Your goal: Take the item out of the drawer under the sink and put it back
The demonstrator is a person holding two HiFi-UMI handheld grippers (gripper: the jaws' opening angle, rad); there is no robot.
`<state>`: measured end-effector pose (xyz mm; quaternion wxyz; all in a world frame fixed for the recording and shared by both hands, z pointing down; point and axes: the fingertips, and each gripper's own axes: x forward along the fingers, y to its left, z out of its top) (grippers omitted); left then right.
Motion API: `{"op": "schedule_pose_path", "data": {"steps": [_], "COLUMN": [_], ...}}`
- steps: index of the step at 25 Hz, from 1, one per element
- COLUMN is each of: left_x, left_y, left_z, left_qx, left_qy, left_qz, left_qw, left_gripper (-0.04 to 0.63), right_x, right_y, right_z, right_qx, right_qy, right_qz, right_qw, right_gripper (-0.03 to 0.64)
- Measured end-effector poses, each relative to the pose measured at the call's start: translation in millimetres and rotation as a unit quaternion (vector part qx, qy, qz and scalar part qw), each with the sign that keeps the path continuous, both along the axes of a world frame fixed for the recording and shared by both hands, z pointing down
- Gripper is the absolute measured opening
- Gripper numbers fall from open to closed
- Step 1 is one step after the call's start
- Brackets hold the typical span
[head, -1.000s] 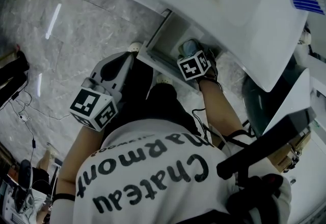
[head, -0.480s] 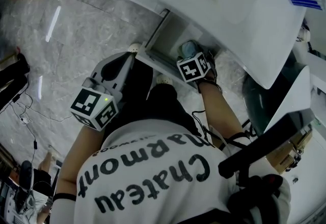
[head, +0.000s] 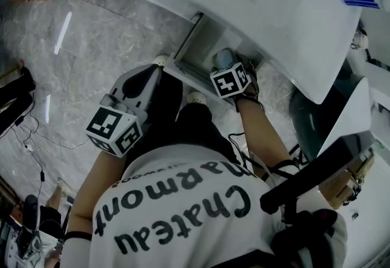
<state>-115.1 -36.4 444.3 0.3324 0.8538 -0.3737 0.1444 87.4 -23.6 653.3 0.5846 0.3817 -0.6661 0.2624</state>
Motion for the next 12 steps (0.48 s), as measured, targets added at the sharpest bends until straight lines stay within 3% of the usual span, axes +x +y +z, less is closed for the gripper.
{"op": "schedule_pose_path", "data": {"steps": [6, 12], "left_x": [-9, -16], "left_y": [2, 3], "left_z": [-1, -1], "left_qx": [0.000, -0.001], "left_qy": [0.002, 0.000], "left_qz": [-0.010, -0.018], "left_qw": [0.9999, 0.9998], "left_gripper": [-0.003, -0.003], "right_x": [3, 5], "right_y": [9, 11], "right_z": [10, 14], "right_qx": [-0.044, -0.055], "right_qy": [0.013, 0.037], "right_qz": [0.018, 0.013], "right_qw": [0.999, 0.998], "right_gripper": [0.402, 0.402]}}
